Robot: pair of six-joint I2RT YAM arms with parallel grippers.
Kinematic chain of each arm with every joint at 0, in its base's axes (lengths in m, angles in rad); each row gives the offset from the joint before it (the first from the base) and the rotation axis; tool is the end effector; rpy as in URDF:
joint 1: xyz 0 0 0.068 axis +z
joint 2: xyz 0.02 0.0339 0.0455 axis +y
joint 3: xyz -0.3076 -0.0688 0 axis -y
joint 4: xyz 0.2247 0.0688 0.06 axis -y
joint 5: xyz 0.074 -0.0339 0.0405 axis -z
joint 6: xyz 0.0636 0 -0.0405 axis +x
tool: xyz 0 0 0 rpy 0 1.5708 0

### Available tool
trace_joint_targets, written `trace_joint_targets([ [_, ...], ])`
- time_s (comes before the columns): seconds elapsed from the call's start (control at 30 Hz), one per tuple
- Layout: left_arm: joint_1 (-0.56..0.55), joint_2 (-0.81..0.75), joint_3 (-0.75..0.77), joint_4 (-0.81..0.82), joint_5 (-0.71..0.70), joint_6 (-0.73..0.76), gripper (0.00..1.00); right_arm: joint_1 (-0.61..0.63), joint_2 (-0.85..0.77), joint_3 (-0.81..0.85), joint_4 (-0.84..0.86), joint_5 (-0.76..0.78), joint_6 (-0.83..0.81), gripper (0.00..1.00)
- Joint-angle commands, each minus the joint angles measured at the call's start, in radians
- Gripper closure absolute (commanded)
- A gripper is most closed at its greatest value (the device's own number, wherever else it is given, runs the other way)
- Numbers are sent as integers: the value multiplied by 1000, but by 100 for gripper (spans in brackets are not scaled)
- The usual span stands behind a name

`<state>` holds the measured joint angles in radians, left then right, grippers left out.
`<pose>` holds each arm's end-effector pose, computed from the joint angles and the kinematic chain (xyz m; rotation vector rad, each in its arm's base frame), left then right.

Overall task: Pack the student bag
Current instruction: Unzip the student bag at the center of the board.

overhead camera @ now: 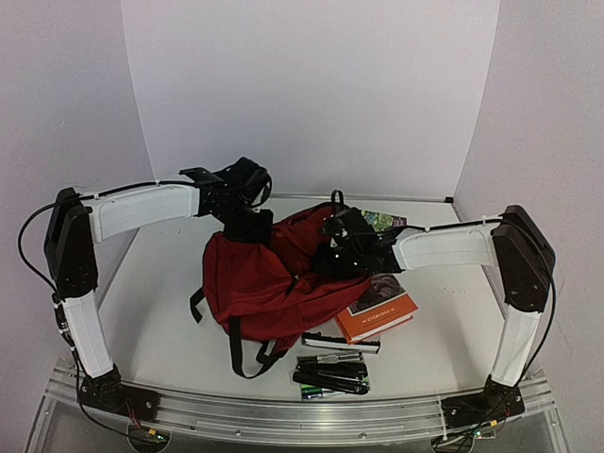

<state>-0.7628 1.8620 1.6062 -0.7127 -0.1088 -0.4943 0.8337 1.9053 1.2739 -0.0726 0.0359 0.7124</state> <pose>0.3074 -0.2843 0.2963 0.3009 2.5524 -0.3561 0.2992 0.3262 0.2308 -0.1253 2.3913 0.7430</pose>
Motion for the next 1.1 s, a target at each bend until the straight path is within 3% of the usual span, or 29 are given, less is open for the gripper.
trace_joint_targets([
  [0.0,111,-99,46,2,332,41,100,-4,-10,28,-71,100,-20,100],
  [0.13,189,-65,79,-73,513,83,100,-4,-4,57,-70,62,-44,100],
  [0.27,201,-33,145,-138,589,180,100,-3,-28,91,-69,9,-125,100],
  [0.37,218,-15,183,-181,582,230,100,13,-82,94,-70,-5,-210,81],
  [0.53,269,2,171,-203,610,283,100,66,-193,44,-115,-22,-336,35],
  [0.7,281,-16,110,-148,626,385,100,141,-327,-82,-170,-101,-430,13],
  [0.87,301,-60,-7,-18,630,401,100,207,-397,-196,-225,-176,-416,5],
  [1.07,316,-124,-103,52,642,400,100,254,-408,-280,-310,-184,-326,4],
])
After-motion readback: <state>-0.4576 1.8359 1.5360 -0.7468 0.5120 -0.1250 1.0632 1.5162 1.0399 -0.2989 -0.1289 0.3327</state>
